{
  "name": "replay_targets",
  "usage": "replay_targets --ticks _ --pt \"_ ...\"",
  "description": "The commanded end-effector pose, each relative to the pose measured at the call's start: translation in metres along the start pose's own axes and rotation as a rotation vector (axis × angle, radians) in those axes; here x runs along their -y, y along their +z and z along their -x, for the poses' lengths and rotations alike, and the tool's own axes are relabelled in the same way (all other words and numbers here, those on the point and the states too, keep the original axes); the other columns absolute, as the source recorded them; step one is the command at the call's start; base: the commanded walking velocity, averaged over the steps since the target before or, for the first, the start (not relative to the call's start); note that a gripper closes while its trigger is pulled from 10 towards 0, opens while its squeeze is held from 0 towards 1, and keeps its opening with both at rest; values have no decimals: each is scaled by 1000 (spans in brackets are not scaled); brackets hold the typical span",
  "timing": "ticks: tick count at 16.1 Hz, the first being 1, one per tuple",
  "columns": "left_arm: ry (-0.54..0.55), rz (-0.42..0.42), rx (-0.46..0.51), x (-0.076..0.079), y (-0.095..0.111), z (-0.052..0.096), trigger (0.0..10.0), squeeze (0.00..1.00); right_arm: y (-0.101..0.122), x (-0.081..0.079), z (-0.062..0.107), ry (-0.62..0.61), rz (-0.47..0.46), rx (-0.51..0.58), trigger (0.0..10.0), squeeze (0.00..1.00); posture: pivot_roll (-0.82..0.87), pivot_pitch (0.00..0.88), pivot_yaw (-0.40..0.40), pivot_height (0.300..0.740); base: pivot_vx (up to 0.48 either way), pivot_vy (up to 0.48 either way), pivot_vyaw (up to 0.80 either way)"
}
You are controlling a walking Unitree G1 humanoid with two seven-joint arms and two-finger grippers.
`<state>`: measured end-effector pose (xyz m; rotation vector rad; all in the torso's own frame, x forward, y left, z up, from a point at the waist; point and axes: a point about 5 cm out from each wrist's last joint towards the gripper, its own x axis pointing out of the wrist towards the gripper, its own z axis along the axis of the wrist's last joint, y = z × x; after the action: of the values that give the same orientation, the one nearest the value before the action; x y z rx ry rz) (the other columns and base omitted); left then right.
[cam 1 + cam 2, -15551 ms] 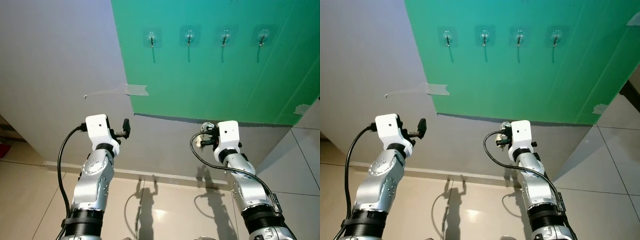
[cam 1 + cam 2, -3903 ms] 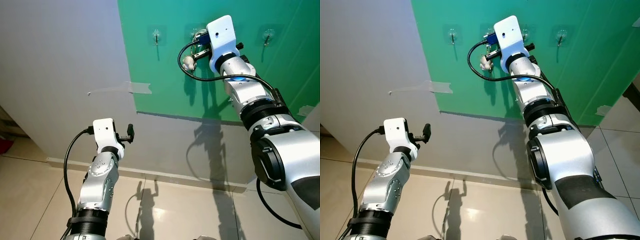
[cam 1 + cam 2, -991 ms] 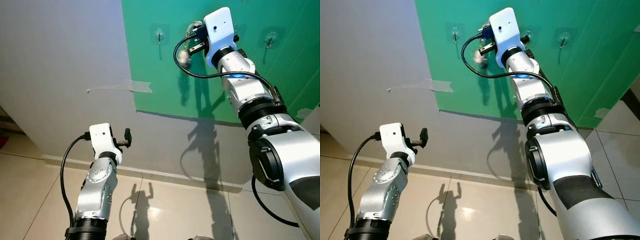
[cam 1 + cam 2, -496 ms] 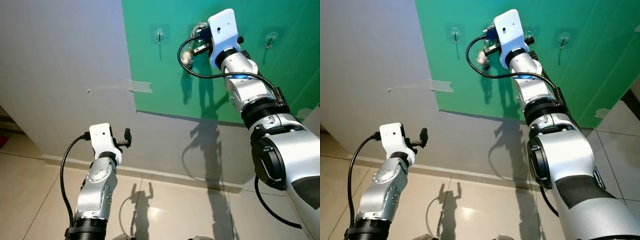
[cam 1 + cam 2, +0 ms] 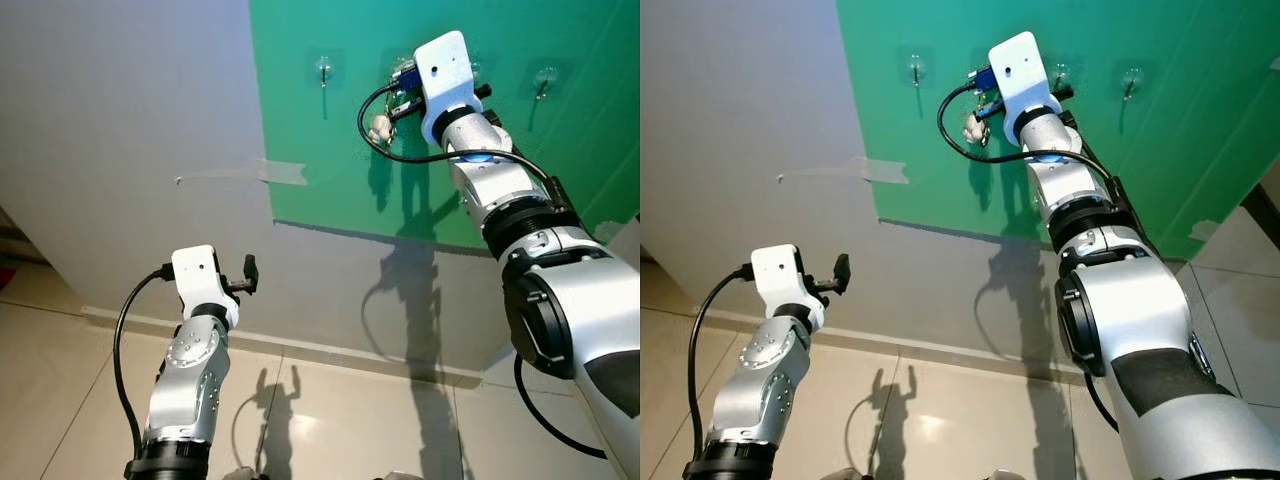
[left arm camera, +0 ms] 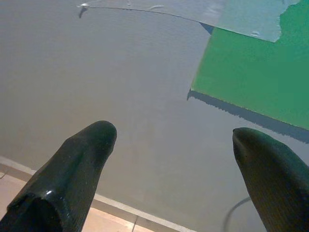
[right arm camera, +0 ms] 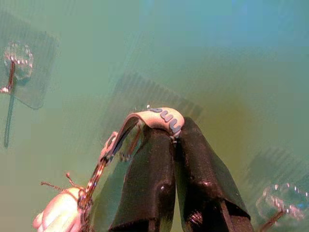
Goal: Hang keys on a hook
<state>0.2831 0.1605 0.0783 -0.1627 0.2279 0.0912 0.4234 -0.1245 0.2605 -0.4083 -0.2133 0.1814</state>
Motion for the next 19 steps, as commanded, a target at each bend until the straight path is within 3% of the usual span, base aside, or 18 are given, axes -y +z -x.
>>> replay_targets --ticks 1,8,14,19 --pt "15 -6 -2 -2 1 1 10000 0 17 8 -4 -21 -1 52 10000 0 -45 0 -21 740 0 0 0" --pt "-12 -13 -7 4 2 -5 10000 0 29 14 -4 -34 42 142 10000 0 -72 0 -1 740 0 0 0" --pt "-19 -14 -10 4 -1 -2 10000 0 13 24 -1 -96 50 48 10000 0 -62 0 -4 740 0 0 0" --pt "2 -14 -12 -1 -3 5 10000 0 -1 14 0 -78 28 -32 10000 0 -29 0 -21 740 0 0 0"
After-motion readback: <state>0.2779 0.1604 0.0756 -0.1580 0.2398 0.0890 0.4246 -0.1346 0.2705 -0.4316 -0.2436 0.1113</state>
